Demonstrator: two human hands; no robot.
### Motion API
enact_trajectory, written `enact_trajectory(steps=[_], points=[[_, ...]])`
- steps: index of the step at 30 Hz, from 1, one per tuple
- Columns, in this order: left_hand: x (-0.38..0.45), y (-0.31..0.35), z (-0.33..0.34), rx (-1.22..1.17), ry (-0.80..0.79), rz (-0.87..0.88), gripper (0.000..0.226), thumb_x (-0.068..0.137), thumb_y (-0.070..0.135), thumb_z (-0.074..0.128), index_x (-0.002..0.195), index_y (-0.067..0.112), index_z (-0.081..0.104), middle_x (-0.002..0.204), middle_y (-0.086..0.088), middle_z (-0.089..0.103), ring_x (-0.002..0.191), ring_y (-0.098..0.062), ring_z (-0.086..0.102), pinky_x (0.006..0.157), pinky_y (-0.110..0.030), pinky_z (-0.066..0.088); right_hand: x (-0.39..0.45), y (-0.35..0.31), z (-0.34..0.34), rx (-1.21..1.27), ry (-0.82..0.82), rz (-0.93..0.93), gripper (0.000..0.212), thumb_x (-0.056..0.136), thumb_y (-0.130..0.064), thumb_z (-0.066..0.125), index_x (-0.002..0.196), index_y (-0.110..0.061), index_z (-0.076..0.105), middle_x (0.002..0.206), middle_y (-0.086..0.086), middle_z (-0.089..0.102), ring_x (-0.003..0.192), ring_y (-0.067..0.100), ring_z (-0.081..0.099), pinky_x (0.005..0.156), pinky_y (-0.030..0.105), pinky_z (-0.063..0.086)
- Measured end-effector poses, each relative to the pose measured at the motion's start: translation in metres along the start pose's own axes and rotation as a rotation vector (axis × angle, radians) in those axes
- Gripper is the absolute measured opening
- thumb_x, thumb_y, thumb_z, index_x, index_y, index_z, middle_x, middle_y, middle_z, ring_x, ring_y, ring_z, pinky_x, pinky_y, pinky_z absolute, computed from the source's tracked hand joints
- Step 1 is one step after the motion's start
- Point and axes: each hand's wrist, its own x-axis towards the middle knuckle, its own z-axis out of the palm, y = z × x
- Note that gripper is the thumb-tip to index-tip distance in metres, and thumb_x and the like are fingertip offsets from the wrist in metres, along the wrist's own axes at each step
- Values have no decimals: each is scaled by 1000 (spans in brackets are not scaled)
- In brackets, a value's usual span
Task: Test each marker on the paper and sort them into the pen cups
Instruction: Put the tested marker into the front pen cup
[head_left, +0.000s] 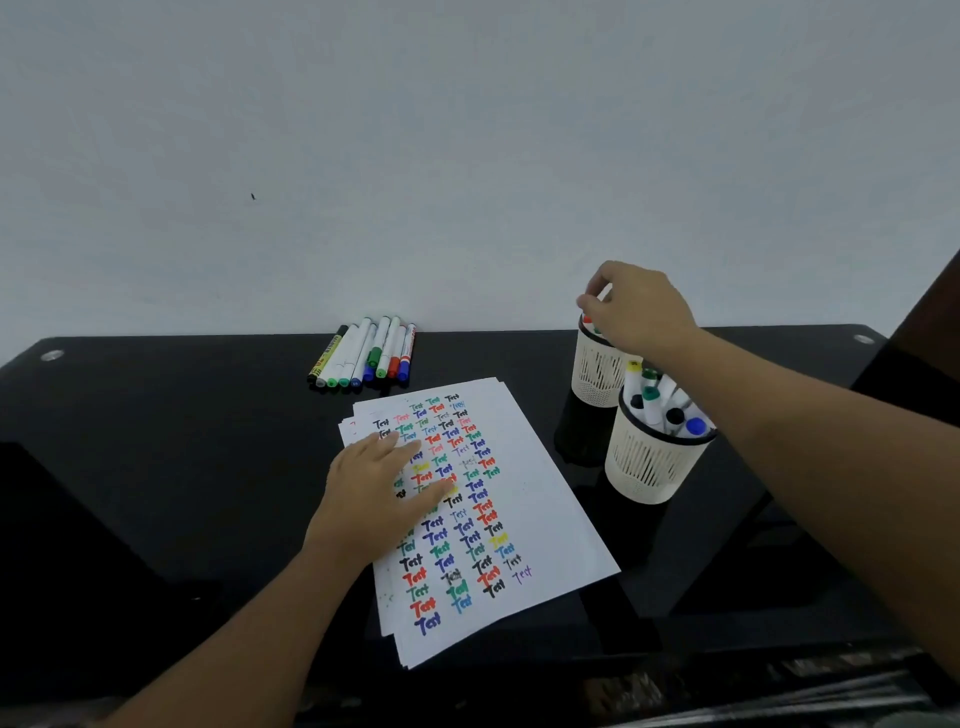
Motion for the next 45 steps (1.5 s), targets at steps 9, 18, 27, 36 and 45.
enact_trajectory(steps=[9, 18, 27, 36, 45], points=[[3, 2, -2, -9, -53, -97, 90, 81, 90, 36, 155, 38, 36, 167, 3, 23, 155, -20, 11, 127, -47, 5, -17, -75, 55, -67, -330, -345, 20, 104, -34, 58, 123, -30, 64, 111, -6, 65, 100, 16, 60, 88, 33, 50], [4, -2, 1, -15, -15, -60, 89, 80, 89, 40, 151, 35, 43, 164, 0, 30, 153, -22, 18, 126, -47, 10, -5, -91, 166, -277, -500, -410, 58, 106, -24, 52, 158, -42, 34, 148, 9, 48, 129, 31, 50, 100, 47, 52], [4, -2, 1, -18, -24, -48, 88, 82, 88, 40, 153, 36, 39, 166, 1, 25, 155, -21, 13, 127, -47, 6, 17, -99, 209, -377, -476, -421, 61, 107, -24, 44, 161, -44, 24, 152, 10, 42, 132, 33, 44, 101, 47, 47], [4, -1, 1, -23, -30, -48, 87, 83, 87, 41, 153, 36, 39, 167, 1, 23, 155, -20, 11, 127, -48, 4, 20, -89, 209, -319, -315, -489, 52, 98, -11, 57, 142, -36, 45, 121, 5, 55, 100, 22, 55, 83, 39, 50], [5, 0, 0, -28, -34, -53, 86, 83, 87, 41, 153, 37, 38, 166, 2, 24, 154, -18, 11, 127, -46, 2, 25, -88, 207, -493, -166, -656, 43, 94, -22, 74, 133, -30, 59, 130, 10, 46, 114, 28, 51, 88, 38, 46]])
